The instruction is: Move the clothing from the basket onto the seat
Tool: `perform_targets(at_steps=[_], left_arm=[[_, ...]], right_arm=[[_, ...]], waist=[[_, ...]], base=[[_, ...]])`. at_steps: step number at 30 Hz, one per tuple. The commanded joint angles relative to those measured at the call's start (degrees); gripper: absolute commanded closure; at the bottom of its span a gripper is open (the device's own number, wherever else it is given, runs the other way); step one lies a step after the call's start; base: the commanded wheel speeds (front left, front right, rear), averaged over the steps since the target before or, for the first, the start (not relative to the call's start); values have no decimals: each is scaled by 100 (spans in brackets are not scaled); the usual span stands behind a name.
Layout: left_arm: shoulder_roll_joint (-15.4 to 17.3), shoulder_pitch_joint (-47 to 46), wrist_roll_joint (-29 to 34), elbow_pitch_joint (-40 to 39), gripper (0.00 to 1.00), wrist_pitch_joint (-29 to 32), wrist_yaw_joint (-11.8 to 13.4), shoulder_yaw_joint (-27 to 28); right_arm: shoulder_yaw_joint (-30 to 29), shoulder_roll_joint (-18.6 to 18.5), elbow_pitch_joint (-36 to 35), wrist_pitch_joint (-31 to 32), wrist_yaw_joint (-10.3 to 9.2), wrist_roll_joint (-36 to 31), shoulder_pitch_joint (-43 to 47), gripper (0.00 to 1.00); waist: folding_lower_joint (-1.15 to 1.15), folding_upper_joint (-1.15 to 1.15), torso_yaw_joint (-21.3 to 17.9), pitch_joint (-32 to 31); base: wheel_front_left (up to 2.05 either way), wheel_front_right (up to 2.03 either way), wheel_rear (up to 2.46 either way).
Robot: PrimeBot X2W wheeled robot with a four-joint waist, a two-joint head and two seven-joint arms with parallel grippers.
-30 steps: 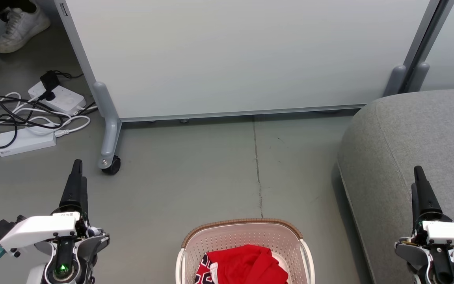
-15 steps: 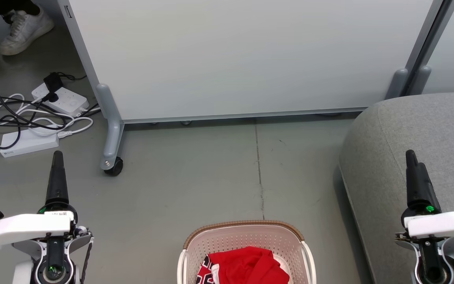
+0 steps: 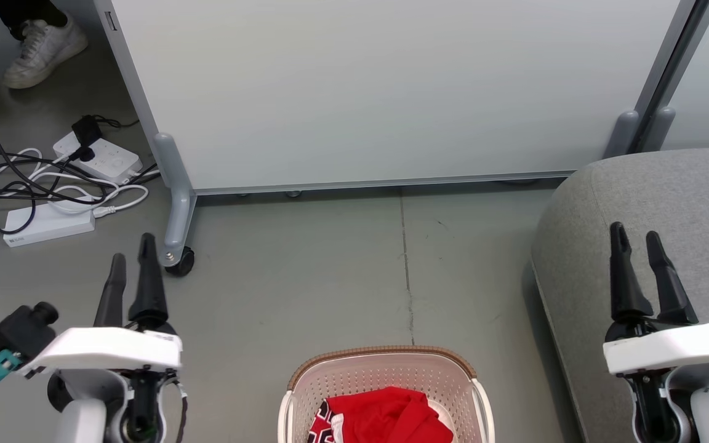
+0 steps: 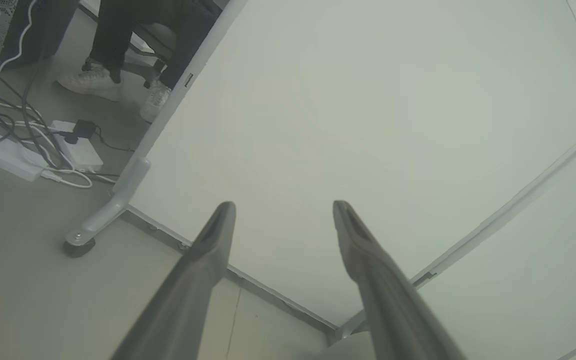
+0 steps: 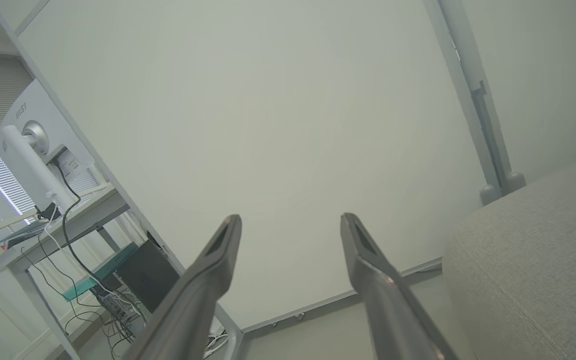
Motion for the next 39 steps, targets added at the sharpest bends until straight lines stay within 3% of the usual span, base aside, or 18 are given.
perform_targets(at_steps=[1, 10, 16, 24, 29, 39], left_arm=[[40, -31, 317, -184, 0, -68, 85, -120], [45, 140, 1448, -288, 0, -271, 337, -795], [45, 169, 2043, -141, 0, -366, 307, -1111], [127, 233, 2844, 124, 0, -513, 610, -1534], [190, 255, 3083, 163, 0, -598, 808, -1796], [171, 341, 3300, 299, 0, -755, 859, -1983]], right_arm=[[54, -51, -124, -64, 19, -237, 5, 0], [320, -57, 9, -193, 23, -758, 184, 0], [396, -63, 18, -253, 24, -1100, 178, 0], [378, -65, 179, -336, 27, -1612, 303, 0], [466, -72, 259, -390, 29, -1862, 327, 0], [587, -80, 383, -484, 29, -2069, 408, 0]], waist=[[0, 0, -5, -6], [0, 0, -32, -52], [0, 0, -44, -57], [0, 0, -49, -60], [0, 0, -55, -63], [0, 0, -61, -96]], base=[[0, 0, 0], [0, 0, 0], [0, 0, 0], [0, 0, 0], [0, 0, 0], [0, 0, 0]])
